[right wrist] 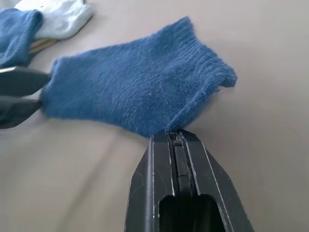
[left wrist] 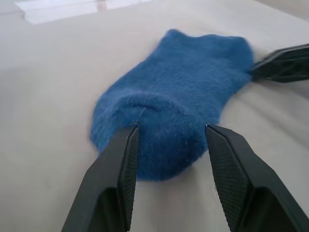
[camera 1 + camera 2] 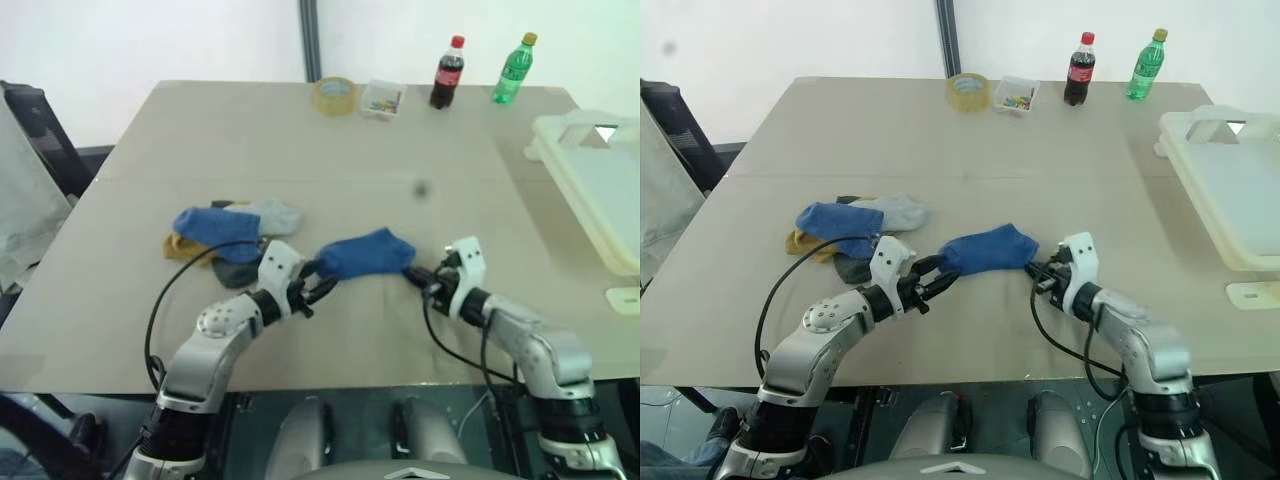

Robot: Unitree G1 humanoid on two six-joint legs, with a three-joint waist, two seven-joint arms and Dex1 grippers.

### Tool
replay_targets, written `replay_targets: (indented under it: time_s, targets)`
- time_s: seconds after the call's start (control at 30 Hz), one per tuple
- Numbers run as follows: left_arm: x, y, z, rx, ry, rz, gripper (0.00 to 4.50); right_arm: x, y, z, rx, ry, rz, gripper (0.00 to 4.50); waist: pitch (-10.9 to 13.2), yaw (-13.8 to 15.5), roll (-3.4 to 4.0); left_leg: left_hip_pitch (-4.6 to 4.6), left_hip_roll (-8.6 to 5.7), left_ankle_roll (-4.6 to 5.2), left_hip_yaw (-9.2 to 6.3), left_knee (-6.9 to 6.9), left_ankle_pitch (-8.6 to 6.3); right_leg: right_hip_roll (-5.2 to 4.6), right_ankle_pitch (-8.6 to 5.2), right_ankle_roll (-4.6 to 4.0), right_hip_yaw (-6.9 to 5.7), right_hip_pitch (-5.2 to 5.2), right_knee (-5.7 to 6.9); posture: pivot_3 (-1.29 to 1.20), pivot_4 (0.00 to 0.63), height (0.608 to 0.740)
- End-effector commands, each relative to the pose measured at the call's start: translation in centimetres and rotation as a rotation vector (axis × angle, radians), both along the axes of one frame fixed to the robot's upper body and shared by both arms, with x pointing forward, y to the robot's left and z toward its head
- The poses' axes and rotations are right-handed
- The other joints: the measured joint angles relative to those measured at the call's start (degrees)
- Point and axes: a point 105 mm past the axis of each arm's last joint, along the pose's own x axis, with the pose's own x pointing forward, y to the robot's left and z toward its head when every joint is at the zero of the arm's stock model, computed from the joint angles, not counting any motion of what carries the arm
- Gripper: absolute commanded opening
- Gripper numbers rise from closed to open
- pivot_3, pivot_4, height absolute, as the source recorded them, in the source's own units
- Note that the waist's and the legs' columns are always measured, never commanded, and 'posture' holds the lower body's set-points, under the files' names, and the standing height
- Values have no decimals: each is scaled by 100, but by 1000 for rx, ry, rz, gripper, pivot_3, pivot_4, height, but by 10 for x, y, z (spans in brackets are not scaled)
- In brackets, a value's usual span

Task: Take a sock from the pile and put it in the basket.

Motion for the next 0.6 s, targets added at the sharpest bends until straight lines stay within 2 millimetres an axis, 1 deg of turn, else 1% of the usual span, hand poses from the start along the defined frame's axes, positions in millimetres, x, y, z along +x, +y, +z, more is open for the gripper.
replay_targets:
  time_s: [0.03, 0.13, 0.3, 0.37, 0.4, 0.43, 0.47, 0.57, 0.6]
  targets:
    - [-6, -1, 13, -5, -48, -16, 2309, -19, -10, 16, 54, 3, -48, 64, 1, 8, 2, -1, 0, 0, 1, 0, 0, 0, -1, -3, 0, -3, 0, 0, 150, 740]
    - [-6, -1, 14, -6, -45, -14, 2309, -37, -20, 13, 37, 41, -85, 64, 1, 22, 2, -2, 3, 0, -3, 0, 0, -2, -12, -20, -3, -5, 3, 0, 150, 740]
    - [-13, -9, 13, -26, -8, -50, 2309, -46, -26, 12, 48, 71, -126, 64, 1, -16, 2, 2, 4, 0, 4, 5, 0, -4, -13, -20, 4, -4, 3, 0, 150, 740]
    - [-18, -11, 12, -29, 6, -69, 2309, -44, -31, 10, 19, 66, -147, 579, 1, -13, 2, 2, 4, 0, 3, 4, 0, -3, -13, -20, 4, -6, 3, 0, 150, 740]
    - [-19, -12, 12, -27, 8, -75, 2309, -43, -34, 9, 12, 65, -159, 1070, 1, -10, 2, 1, 3, -1, 3, 3, 0, -4, -13, -21, 4, -6, 3, 0, 150, 740]
    - [-20, -12, 12, -25, 6, -78, 2309, -42, -36, 10, 12, 61, -161, 1323, 1, -8, 2, 0, 2, -1, 3, 2, 0, -4, -13, -21, 4, -7, 3, 0, 150, 740]
    - [-20, -11, 13, -23, -1, -78, 2309, -44, -37, 12, 12, 57, -152, 1938, 1, -7, 2, -3, 1, -1, 2, 2, 0, -3, -13, -21, 3, -8, 2, 0, 150, 740]
    - [-12, -5, 20, -11, -49, -41, 2309, -54, -40, 20, -16, 14, -66, 3297, 2, 11, 2, -5, 0, 0, 0, 1, -1, -3, -14, -21, 2, -8, 0, 0, 150, 740]
    - [-8, -1, 23, 13, -80, -16, 2309, -59, -43, 25, -48, -29, -23, 3297, 3, 31, 4, -7, -2, 0, -1, 1, -1, -4, -14, -21, 1, -8, -2, 0, 150, 740]
